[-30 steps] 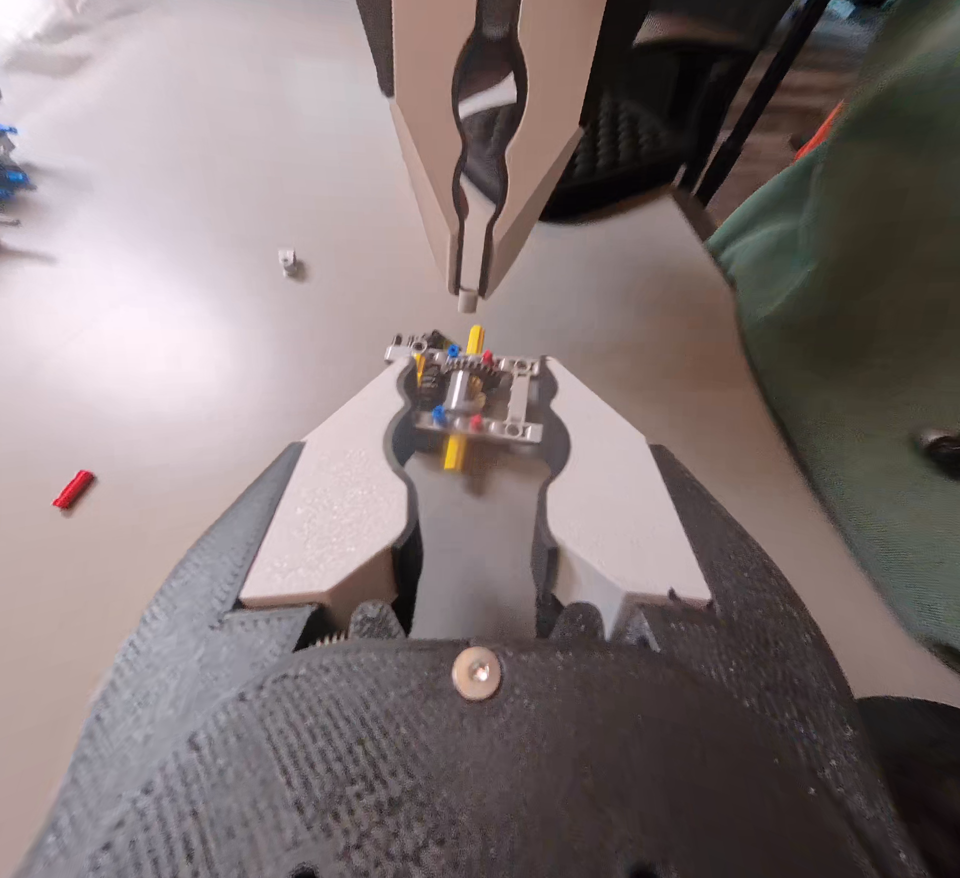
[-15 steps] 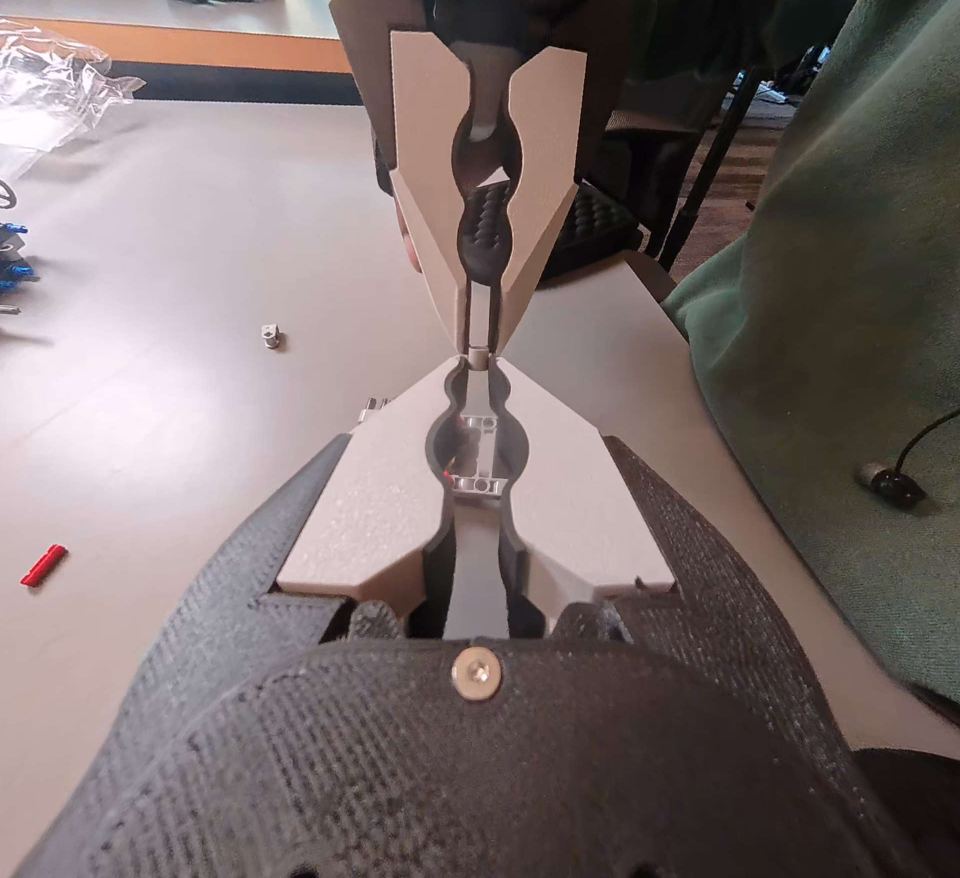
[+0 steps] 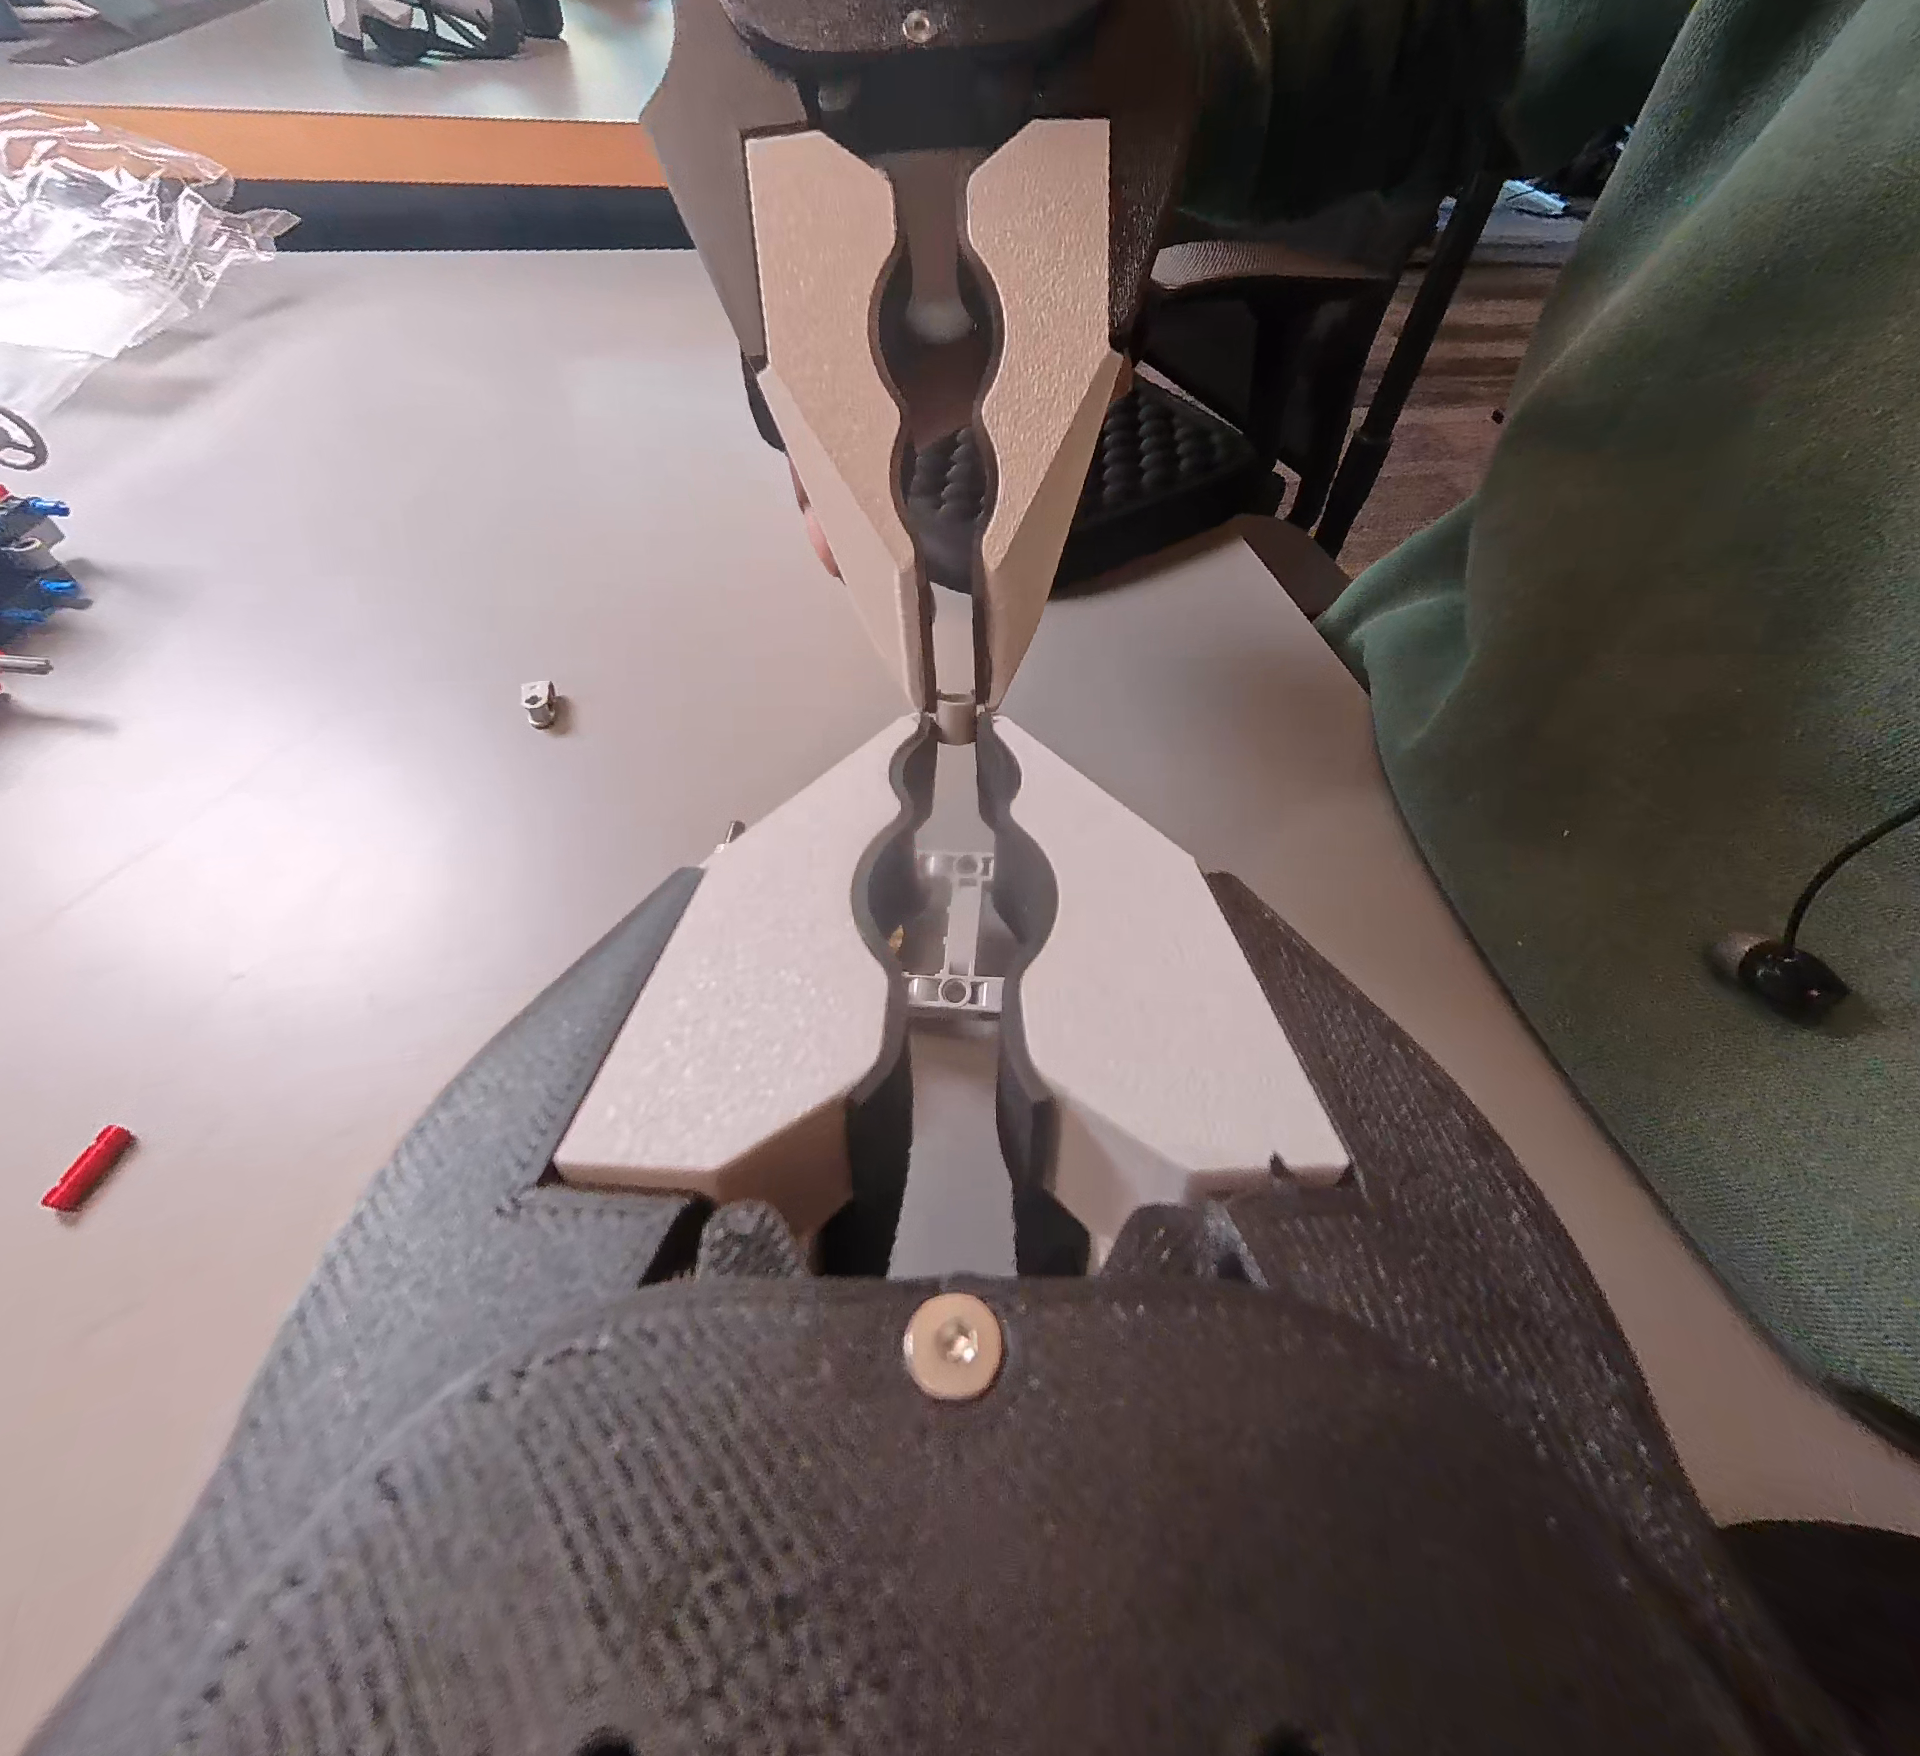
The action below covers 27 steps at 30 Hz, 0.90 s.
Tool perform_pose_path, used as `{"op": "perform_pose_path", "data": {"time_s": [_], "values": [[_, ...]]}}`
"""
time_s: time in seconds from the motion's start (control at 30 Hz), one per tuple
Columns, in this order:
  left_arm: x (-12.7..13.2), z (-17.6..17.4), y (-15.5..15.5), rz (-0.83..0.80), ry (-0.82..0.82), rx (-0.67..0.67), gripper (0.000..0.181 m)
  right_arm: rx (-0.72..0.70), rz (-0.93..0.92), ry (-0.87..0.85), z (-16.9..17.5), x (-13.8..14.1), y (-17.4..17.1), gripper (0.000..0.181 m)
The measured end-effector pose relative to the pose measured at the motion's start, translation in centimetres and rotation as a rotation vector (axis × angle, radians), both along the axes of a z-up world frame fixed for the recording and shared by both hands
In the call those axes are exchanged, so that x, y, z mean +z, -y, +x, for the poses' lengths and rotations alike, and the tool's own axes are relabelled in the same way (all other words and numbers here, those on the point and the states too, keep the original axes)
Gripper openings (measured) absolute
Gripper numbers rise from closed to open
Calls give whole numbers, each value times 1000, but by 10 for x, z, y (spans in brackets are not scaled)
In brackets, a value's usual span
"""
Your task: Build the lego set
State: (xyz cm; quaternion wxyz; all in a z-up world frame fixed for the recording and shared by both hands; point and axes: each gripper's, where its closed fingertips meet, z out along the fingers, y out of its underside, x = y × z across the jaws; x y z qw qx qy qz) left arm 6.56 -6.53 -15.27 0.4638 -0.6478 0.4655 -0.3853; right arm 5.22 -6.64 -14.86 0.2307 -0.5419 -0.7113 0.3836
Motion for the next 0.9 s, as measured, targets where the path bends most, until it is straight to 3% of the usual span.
{"op": "perform_pose_path", "data": {"time_s": [0.23, 0.33, 0.4, 0.53, 0.67, 0.8, 0.9], "values": [[0, -1, -4, -9, 16, 19, 6, -26, 14, 12, 0, -2, -4, 6], [-2, -7, -9, -17, 4, 40, 15, -45, 39, 63, 3, -10, -11, 5], [-11, -15, -14, -23, -54, 63, 25, -70, 60, 139, 7, -20, -21, 6], [-37, -31, -25, -104, -160, 103, 60, -110, 75, 276, 9, -39, -35, 5], [-53, -27, -22, -130, -239, 92, 83, -94, 46, 369, 9, -49, -35, 5], [-61, -21, -17, -123, -297, 72, 87, -70, 38, 408, 6, -53, -31, 6], [-66, -20, -17, -116, -340, 77, 79, -63, 30, 424, 4, -54, -30, 5]]}}
